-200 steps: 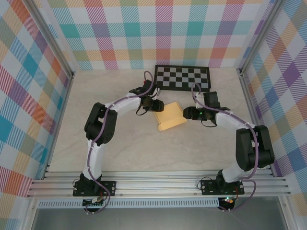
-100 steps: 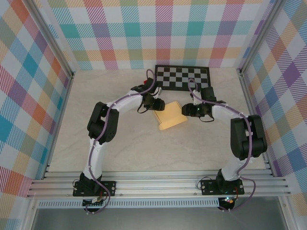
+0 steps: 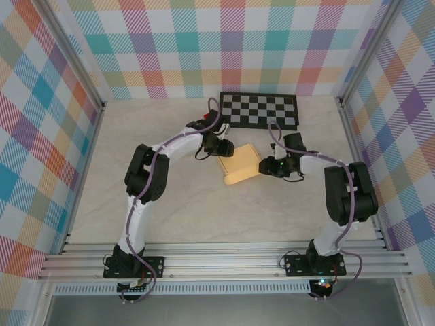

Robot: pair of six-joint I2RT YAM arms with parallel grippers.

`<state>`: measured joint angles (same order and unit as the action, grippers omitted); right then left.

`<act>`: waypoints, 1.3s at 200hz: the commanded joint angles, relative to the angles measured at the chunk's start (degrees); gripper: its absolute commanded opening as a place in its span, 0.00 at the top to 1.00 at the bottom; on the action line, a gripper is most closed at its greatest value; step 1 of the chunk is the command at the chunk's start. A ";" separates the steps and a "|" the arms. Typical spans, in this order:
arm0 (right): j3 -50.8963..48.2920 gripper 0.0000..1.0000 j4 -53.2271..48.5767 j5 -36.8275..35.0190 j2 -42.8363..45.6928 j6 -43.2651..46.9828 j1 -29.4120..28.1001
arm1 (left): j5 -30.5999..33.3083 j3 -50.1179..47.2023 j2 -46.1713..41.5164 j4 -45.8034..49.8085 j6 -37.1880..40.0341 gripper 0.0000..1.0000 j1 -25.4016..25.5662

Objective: Fold the paper box

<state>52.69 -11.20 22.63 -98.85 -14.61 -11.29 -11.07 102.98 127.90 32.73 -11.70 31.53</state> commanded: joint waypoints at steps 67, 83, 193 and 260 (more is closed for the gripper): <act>-2.15 0.67 4.79 1.23 1.16 -0.49 0.12 | -1.16 0.83 2.61 2.68 3.21 0.51 0.38; -1.71 0.60 2.12 -1.26 2.85 -0.28 0.13 | -0.08 2.15 2.67 3.65 3.85 0.51 0.31; 8.91 0.54 -6.30 -5.22 1.33 6.45 0.12 | -1.32 5.66 4.01 3.87 9.24 0.49 -0.07; 11.60 0.54 -4.23 -3.65 -3.21 2.52 -0.29 | 7.70 15.96 1.40 5.64 2.19 0.30 -3.32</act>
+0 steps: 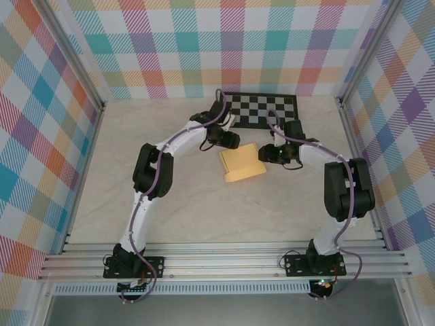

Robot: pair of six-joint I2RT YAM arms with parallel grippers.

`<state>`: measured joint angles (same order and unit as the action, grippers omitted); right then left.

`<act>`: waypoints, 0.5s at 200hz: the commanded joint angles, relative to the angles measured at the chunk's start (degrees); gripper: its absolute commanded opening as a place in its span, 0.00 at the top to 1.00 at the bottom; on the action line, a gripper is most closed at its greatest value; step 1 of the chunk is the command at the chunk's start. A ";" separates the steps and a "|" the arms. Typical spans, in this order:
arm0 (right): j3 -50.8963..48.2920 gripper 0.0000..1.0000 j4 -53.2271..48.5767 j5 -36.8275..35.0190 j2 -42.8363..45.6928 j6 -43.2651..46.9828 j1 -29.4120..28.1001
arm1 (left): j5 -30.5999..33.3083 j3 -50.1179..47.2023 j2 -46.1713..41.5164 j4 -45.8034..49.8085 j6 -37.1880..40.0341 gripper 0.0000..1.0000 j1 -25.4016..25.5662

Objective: Fold the paper box

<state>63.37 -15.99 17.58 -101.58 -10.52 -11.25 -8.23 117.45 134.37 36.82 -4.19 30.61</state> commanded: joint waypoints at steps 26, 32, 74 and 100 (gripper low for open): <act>-0.38 0.54 0.87 1.14 -0.53 -2.03 -0.80 | 9.12 -4.93 -14.00 5.00 -13.60 0.30 -2.84; -0.68 0.54 1.07 1.21 -0.51 -2.25 -0.80 | 7.93 -8.54 -16.62 4.37 -16.58 0.30 -2.84; -1.24 0.54 2.21 2.23 -0.46 -3.05 -1.23 | -0.60 -37.93 -28.85 -12.36 -31.99 0.30 1.35; -1.24 0.54 2.47 2.68 -0.46 -3.76 -1.95 | -3.48 -43.69 -29.87 -21.34 -36.80 0.29 5.57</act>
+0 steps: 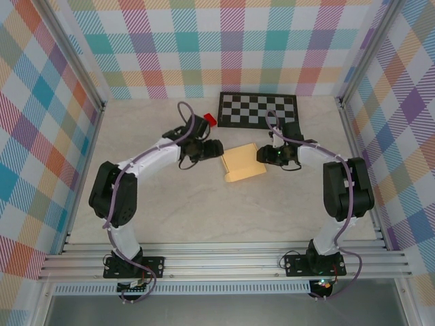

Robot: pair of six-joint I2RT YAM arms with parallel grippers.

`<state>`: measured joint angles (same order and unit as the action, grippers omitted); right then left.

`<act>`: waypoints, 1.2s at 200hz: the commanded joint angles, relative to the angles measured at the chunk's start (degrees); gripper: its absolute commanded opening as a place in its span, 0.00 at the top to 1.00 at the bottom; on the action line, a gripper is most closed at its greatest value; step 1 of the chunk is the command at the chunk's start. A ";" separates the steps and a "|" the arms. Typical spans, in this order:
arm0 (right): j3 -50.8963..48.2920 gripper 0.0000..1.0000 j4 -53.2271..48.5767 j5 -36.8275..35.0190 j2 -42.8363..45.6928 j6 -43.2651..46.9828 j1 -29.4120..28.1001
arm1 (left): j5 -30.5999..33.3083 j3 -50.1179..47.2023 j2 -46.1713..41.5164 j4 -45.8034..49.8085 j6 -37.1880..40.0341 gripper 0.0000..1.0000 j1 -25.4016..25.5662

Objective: Fold the paper box

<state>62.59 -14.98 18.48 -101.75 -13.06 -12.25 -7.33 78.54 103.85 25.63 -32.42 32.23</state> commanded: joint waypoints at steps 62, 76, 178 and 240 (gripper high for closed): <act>-1.17 0.54 0.96 0.85 -0.02 -2.71 -2.51 | -2.42 -1.64 5.13 -10.25 -9.88 0.31 8.87; -1.41 0.54 0.75 0.77 -0.13 -2.72 -2.47 | -2.19 -1.59 5.22 -8.73 -9.81 0.31 9.15; -1.15 0.54 0.47 1.17 -0.98 -3.39 -2.51 | -0.74 -3.85 4.73 -6.58 -8.76 0.31 9.66; -1.94 0.55 0.81 2.50 -1.25 -4.08 -2.60 | -2.44 -0.05 7.04 -7.85 -10.47 0.34 10.64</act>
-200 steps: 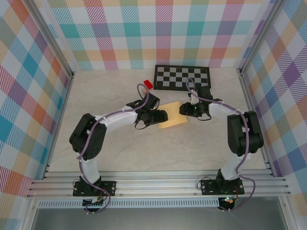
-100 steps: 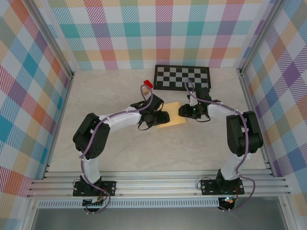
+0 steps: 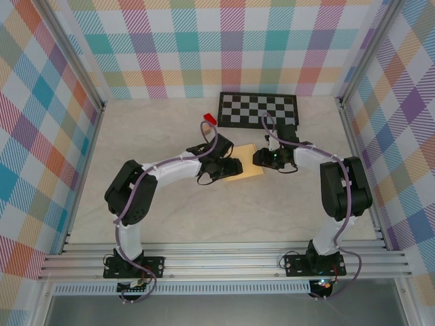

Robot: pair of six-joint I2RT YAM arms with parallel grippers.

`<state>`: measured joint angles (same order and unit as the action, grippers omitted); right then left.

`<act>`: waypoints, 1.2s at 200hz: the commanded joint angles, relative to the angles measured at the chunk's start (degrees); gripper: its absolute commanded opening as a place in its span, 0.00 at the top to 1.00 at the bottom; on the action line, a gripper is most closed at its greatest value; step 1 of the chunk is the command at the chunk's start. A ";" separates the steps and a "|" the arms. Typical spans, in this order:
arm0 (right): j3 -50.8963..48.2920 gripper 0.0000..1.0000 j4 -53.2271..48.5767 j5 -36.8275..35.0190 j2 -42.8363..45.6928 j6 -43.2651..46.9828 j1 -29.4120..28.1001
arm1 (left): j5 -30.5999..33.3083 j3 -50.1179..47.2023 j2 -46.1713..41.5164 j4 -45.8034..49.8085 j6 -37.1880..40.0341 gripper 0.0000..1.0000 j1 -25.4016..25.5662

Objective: Fold the paper box

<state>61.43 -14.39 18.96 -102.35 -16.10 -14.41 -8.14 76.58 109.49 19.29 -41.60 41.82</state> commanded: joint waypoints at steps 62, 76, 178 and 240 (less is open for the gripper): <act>-1.05 0.57 0.91 3.60 -1.84 -2.56 -0.44 | -3.16 -0.41 0.40 -8.50 -5.85 0.40 1.06; -1.14 0.57 1.10 4.02 -1.81 -3.01 -0.44 | -3.72 -0.29 0.03 -10.04 -7.52 0.42 1.09; -1.49 0.58 0.75 4.15 -1.72 -4.14 -0.49 | -6.07 -1.88 -1.21 -18.37 -17.28 0.50 1.11; -2.01 0.59 1.11 3.88 -2.23 -4.64 -0.61 | -4.94 -0.48 -0.95 -18.41 -18.01 0.52 1.14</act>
<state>61.01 -10.85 15.99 -103.22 -19.27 -13.06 -11.35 73.60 110.26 9.85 -60.31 41.89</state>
